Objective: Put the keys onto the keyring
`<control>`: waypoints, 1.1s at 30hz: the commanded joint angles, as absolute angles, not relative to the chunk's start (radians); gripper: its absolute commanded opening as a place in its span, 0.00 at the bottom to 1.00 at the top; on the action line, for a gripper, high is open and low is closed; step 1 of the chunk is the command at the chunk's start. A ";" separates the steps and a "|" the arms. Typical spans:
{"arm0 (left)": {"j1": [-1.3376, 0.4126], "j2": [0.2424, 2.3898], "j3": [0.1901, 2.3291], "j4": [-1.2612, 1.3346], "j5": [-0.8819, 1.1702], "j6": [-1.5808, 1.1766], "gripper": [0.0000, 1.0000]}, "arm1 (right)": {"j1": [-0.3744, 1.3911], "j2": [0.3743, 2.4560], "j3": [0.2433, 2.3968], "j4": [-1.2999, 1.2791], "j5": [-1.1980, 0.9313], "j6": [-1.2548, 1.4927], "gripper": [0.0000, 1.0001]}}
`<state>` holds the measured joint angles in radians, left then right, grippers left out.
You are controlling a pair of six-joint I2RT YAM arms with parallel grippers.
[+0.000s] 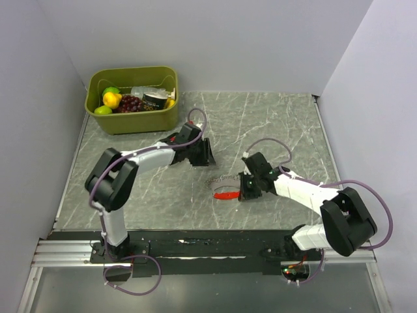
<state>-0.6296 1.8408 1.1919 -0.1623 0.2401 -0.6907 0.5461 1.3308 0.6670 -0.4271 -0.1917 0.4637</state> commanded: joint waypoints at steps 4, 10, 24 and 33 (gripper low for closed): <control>-0.632 1.953 1.247 -0.135 0.344 -0.695 0.43 | 0.517 1.367 0.592 -0.308 -0.270 0.558 0.00; -0.640 1.941 1.187 -0.112 0.359 -0.699 0.41 | 0.494 1.440 0.601 -0.290 -0.247 0.545 0.00; -0.781 1.812 0.994 -0.080 0.290 -0.767 0.39 | 0.457 1.508 0.742 -0.410 -0.143 0.454 0.00; -0.796 1.709 0.969 -0.138 0.184 -0.736 0.42 | 0.454 1.436 0.749 -0.443 -0.144 0.440 0.00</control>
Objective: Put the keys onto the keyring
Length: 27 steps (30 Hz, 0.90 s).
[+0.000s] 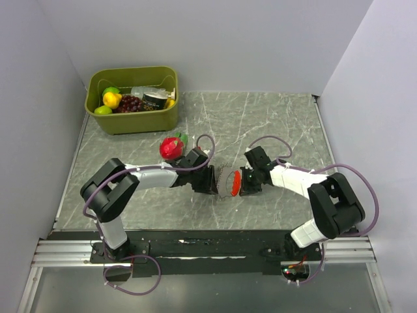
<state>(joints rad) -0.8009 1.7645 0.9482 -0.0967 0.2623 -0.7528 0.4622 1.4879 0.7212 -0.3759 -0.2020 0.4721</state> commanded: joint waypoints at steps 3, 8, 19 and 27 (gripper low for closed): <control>-0.790 1.695 1.006 -0.163 0.169 -0.724 0.44 | 0.454 1.407 0.758 -0.454 -0.135 0.433 0.00; -0.769 1.687 1.034 -0.155 0.190 -0.730 0.48 | 0.456 1.375 0.762 -0.446 -0.138 0.419 0.00; -0.626 1.681 1.026 -0.077 0.323 -0.750 0.52 | 0.457 1.394 0.817 -0.373 -0.173 0.384 0.00; -0.584 1.652 1.017 -0.008 0.406 -0.767 0.57 | 0.459 1.595 0.965 -0.371 -0.203 0.364 0.00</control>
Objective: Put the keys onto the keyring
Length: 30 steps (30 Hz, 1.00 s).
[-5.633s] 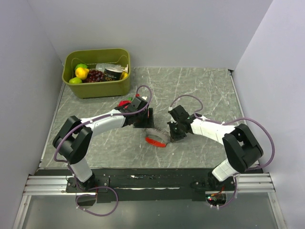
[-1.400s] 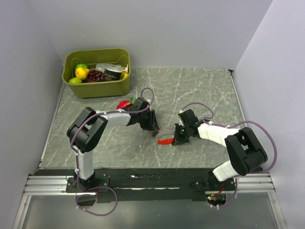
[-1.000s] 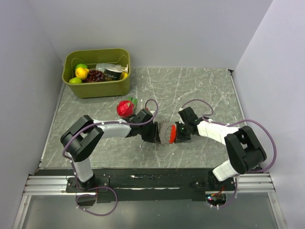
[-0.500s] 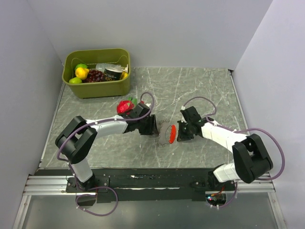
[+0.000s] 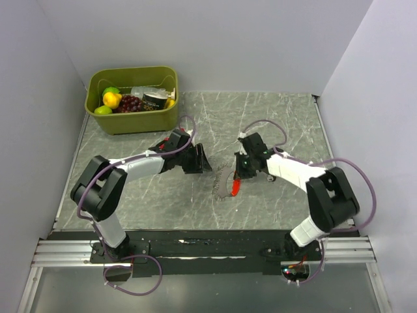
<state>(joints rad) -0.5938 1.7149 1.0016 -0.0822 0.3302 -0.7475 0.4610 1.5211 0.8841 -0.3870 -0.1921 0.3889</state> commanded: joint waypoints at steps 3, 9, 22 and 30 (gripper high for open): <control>-0.577 1.628 0.990 0.049 0.434 -0.779 0.63 | 0.463 1.660 1.000 -0.388 -0.204 0.354 0.00; -0.571 1.609 0.970 0.052 0.434 -0.778 0.70 | 0.475 1.720 0.999 -0.394 -0.230 0.354 0.00; -0.549 1.583 0.942 0.058 0.428 -0.779 0.79 | 0.607 1.717 0.910 -0.390 -0.235 0.399 0.00; -0.541 1.557 0.917 0.066 0.422 -0.785 0.78 | 0.686 1.651 0.813 -0.446 -0.248 0.428 0.00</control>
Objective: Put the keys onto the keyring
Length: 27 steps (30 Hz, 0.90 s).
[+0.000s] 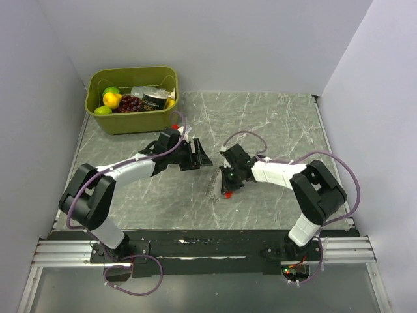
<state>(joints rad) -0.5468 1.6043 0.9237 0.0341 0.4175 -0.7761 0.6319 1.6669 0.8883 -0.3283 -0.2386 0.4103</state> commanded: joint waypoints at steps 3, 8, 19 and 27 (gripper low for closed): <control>-0.540 1.559 0.913 0.069 0.420 -0.785 0.78 | 0.721 1.625 0.782 -0.463 -0.273 0.440 0.00; -0.538 1.554 0.905 0.071 0.422 -0.785 0.78 | 0.768 1.585 0.749 -0.491 -0.281 0.453 0.00; -0.538 1.545 0.913 0.035 0.413 -0.753 0.78 | 0.625 1.340 0.847 -0.471 -0.268 0.396 0.13; -0.531 1.549 0.900 0.087 0.475 -0.779 0.77 | 0.371 1.297 0.805 -0.322 -0.411 0.350 0.48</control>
